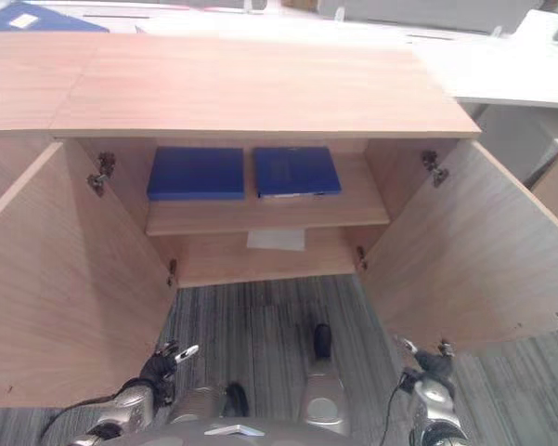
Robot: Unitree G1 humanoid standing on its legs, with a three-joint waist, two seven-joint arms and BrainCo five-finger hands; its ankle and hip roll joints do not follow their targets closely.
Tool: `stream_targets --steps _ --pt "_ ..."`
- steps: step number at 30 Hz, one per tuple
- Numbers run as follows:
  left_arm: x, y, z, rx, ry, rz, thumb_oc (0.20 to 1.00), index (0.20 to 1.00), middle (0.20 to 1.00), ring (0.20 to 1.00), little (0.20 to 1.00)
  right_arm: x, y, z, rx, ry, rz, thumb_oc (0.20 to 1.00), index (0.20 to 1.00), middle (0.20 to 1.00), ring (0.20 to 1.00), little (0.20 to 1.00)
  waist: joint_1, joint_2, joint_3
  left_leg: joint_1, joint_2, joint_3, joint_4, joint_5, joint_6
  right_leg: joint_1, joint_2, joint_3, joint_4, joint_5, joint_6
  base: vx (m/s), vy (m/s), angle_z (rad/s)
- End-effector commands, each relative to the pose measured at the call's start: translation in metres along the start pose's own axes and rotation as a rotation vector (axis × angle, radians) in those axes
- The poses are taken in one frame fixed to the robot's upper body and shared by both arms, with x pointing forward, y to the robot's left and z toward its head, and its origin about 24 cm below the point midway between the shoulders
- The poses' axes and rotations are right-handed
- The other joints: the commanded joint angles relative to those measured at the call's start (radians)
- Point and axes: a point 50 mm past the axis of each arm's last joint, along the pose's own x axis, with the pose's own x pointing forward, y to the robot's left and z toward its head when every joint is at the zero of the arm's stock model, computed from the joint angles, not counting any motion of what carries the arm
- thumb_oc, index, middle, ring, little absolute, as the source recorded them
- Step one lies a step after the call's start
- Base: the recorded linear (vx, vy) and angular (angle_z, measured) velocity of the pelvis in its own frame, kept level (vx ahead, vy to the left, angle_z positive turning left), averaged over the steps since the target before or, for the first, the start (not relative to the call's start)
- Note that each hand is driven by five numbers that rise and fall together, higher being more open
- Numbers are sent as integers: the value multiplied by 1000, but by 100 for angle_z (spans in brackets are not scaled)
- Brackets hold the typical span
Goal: Put the empty folder in the office cabinet
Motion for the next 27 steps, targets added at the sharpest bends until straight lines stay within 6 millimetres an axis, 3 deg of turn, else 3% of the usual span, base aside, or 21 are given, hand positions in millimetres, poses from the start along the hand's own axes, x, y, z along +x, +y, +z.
stream_targets --steps 1,4,7,9,11,13,15,20,23,27 --pt "-2 -7 5 64 -71 -66 1000 1000 1000 1000 1000 13 -3 69 94 -263 -68 1000 1000 1000 1000 1000 40 96 115 243 -17 -80 -154 -139 -95 7 39 -52 -32 266 1 -53 93 -58" --pt "-4 -6 2 64 -67 -61 1000 1000 1000 1000 1000 12 -4 71 108 -275 -89 1000 1000 1000 1000 1000 34 104 112 248 -18 -71 -178 -127 -90 21 30 -46 -18 274 -1 -113 114 -78" --pt "-6 -1 3 27 -80 -41 1000 1000 1000 1000 1000 8 -10 78 144 -326 -199 1000 1000 1000 1000 1000 25 141 80 242 -12 -37 -277 -66 -88 55 -13 -11 108 257 -13 -209 124 -12" --pt "-9 6 7 -3 -90 -24 1000 1000 1000 1000 1000 1 -15 84 173 -388 -386 1000 1000 1000 1000 1000 25 188 43 229 20 -19 -366 14 -90 99 -29 22 207 188 -39 -253 56 -33" --pt "-9 7 7 -7 -90 -22 1000 1000 1000 1000 1000 0 -16 84 177 -391 -408 1000 1000 1000 1000 1000 25 194 38 227 26 -18 -377 25 -91 110 -27 25 213 173 -43 -70 -39 -55" --pt "-12 9 3 -31 -97 -21 1000 1000 1000 1000 1000 -4 -22 79 222 -379 -538 1000 1000 1000 1000 1000 31 216 13 237 45 -22 -451 80 -100 168 -18 28 224 111 -52 -48 -111 -85" --pt "-13 10 1 -32 -100 -20 1000 1000 1000 1000 1000 -4 -25 76 268 -363 -595 1000 1000 1000 1000 1000 36 215 -1 236 51 -8 -483 118 -106 195 -3 19 191 112 -55 -67 -155 -35" --pt "-15 13 -4 -35 -89 -17 1000 1000 1000 1000 1000 -8 -40 69 345 -330 -780 1000 1000 1000 1000 1000 47 197 -33 267 64 -8 -514 131 -133 243 54 -6 82 110 -36 51 -241 -23" --pt "-16 12 -5 -3 -73 -33 1000 1000 1000 1000 1000 -6 -45 71 366 -337 -762 1000 1000 1000 1000 1000 51 197 -40 274 75 -13 -525 141 -146 256 69 -14 70 103 -44 59 -148 -16" --pt "-19 16 -10 29 -32 -27 1000 1000 1000 1000 1000 5 -50 91 286 -372 -583 1000 1000 1000 1000 1000 70 195 -61 287 85 -31 -558 167 -173 288 97 -39 14 108 -60 86 -227 1"
